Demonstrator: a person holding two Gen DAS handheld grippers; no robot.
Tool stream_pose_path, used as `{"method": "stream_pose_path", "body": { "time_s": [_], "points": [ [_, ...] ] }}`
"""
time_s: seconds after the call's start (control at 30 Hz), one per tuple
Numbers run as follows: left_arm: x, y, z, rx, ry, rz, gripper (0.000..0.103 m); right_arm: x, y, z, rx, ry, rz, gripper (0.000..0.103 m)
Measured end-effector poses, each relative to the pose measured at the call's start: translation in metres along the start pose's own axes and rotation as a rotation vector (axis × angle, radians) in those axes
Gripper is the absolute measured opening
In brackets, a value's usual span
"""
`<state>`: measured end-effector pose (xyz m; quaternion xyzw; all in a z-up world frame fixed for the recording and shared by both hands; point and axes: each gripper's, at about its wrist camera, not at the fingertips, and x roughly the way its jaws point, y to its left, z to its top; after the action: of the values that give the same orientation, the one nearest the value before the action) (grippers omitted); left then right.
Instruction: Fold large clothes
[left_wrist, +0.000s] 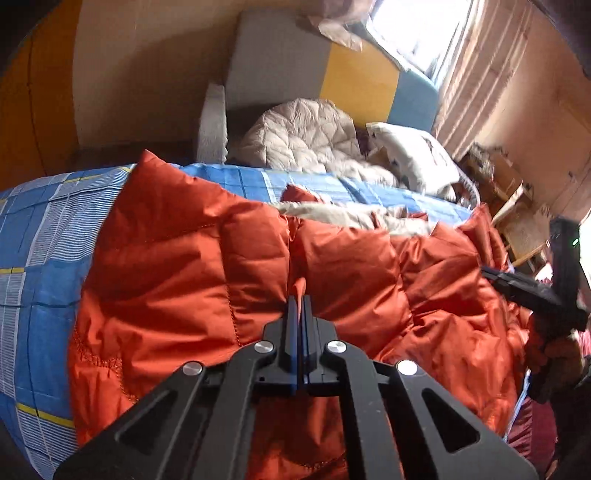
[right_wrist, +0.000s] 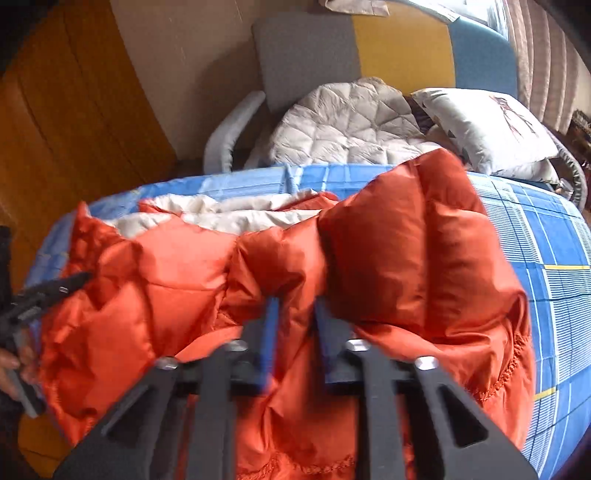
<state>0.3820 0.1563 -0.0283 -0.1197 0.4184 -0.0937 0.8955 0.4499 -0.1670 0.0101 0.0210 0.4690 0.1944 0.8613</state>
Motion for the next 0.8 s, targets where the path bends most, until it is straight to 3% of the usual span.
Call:
{"method": "stream_pose_path", "body": {
  "time_s": [0.13,0.27,0.5,0.8],
  "points": [
    [-0.027,0.007,0.001,-0.039,-0.112,0.001,0.0,-0.018,0.001,0.005,-0.01,-0.072,-0.018,0.003],
    [-0.035,0.01,0.01,-0.054,-0.165,0.008,0.0,-0.03,0.003,0.014,-0.019,-0.124,-0.053,0.002],
    [-0.008,0.014,0.029,-0.061,-0.153,0.084,0.0,-0.021,0.003,0.029,-0.039,-0.16,-0.138,0.001],
    [0.055,0.034,0.02,-0.065,-0.065,0.165,0.001,0.037,0.005,0.023,-0.08,-0.14,-0.229,0.001]
  ]
}}
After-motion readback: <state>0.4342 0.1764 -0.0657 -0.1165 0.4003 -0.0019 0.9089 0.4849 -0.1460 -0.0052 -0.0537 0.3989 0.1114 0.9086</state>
